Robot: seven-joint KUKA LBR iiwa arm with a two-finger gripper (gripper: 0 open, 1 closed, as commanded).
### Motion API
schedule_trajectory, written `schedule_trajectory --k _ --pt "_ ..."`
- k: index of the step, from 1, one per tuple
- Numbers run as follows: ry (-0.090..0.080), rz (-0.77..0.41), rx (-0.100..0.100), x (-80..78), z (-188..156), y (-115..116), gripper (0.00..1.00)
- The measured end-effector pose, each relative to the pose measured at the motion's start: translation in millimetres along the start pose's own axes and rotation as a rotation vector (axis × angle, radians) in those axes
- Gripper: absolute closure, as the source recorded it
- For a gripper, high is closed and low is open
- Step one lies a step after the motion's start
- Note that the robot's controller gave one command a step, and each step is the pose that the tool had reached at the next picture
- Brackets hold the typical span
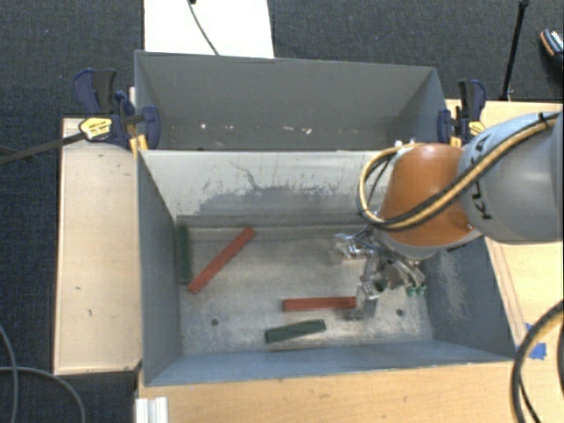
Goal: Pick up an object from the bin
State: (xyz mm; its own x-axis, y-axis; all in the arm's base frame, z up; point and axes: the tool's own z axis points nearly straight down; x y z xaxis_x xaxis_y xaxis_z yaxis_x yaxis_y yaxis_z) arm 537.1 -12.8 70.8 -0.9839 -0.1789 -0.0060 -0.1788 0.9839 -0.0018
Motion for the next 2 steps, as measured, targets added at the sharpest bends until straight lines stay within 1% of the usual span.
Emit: schedule_trajectory --k 1,2 --pt "0.001 0.001 -0.002 0.5 0.2 1.5 1.0" --pt "-0.004 0.0 0.0 1.9 -121.6 -1.7 1.0"
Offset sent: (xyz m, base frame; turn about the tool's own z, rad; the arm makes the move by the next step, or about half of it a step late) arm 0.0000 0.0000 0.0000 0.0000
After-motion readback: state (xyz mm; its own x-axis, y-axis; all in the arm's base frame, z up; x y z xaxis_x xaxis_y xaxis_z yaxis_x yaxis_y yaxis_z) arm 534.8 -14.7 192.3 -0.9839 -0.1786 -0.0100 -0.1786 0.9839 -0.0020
